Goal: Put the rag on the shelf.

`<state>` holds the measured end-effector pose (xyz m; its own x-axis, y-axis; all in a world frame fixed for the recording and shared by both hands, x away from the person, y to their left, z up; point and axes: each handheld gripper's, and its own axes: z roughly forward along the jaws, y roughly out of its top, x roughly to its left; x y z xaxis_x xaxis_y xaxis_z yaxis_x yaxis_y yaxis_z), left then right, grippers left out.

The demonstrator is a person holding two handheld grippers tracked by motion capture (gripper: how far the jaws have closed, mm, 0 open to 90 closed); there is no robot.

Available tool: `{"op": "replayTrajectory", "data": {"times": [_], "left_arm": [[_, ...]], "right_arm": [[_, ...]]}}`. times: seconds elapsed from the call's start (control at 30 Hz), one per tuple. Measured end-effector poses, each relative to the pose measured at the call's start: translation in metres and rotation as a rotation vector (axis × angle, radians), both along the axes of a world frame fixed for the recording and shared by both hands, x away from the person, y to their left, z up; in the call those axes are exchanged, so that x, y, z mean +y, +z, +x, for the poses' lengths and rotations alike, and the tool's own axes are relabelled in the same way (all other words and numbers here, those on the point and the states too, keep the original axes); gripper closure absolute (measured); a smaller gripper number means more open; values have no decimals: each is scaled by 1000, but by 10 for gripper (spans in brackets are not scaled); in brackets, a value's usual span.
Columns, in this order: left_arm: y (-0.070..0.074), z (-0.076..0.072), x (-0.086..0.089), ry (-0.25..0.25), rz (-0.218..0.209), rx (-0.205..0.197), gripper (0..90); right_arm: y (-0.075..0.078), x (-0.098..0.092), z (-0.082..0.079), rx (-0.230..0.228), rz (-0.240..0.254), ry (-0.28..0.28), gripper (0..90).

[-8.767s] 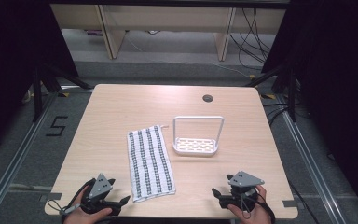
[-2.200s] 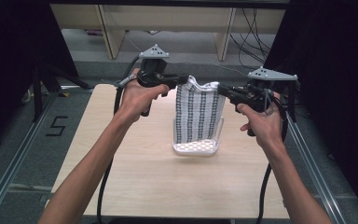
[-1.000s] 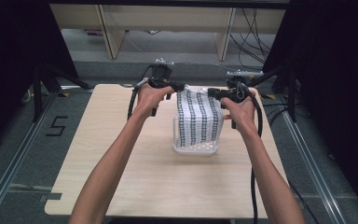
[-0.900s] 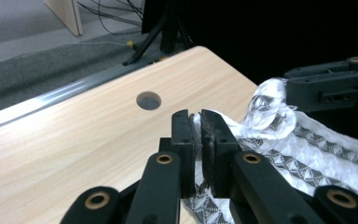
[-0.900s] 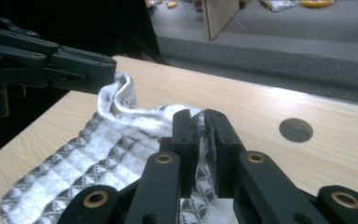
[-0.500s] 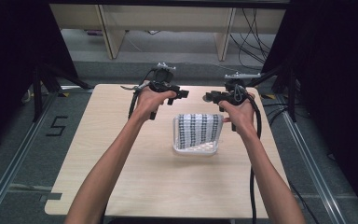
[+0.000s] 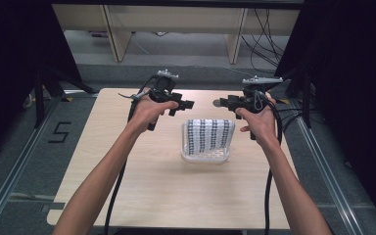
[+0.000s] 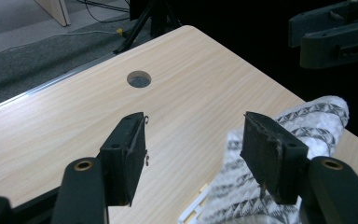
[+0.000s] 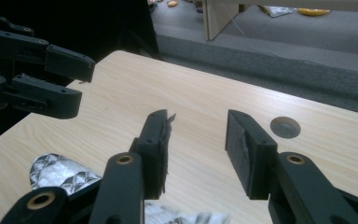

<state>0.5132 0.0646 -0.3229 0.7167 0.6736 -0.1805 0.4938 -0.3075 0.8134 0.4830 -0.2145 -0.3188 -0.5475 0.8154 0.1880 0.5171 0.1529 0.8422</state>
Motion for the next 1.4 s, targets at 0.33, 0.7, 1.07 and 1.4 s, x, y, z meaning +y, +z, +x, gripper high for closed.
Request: {"op": "replayTrajectory", "data": {"times": [0.33, 0.7, 1.07, 1.4], "left_arm": [[5, -12, 8, -26, -2, -15, 371], [7, -26, 11, -31, -26, -41, 347], [7, -46, 14, -44, -33, -72, 315], [4, -61, 14, -61, -38, -73, 291]], "right_arm": [[0, -2, -10, -7, 8, 22, 572], [3, -6, -21, -25, 22, 34, 424], [3, -10, -29, -34, 15, 33, 372], [3, -8, -39, -37, 29, 48, 346]]}}
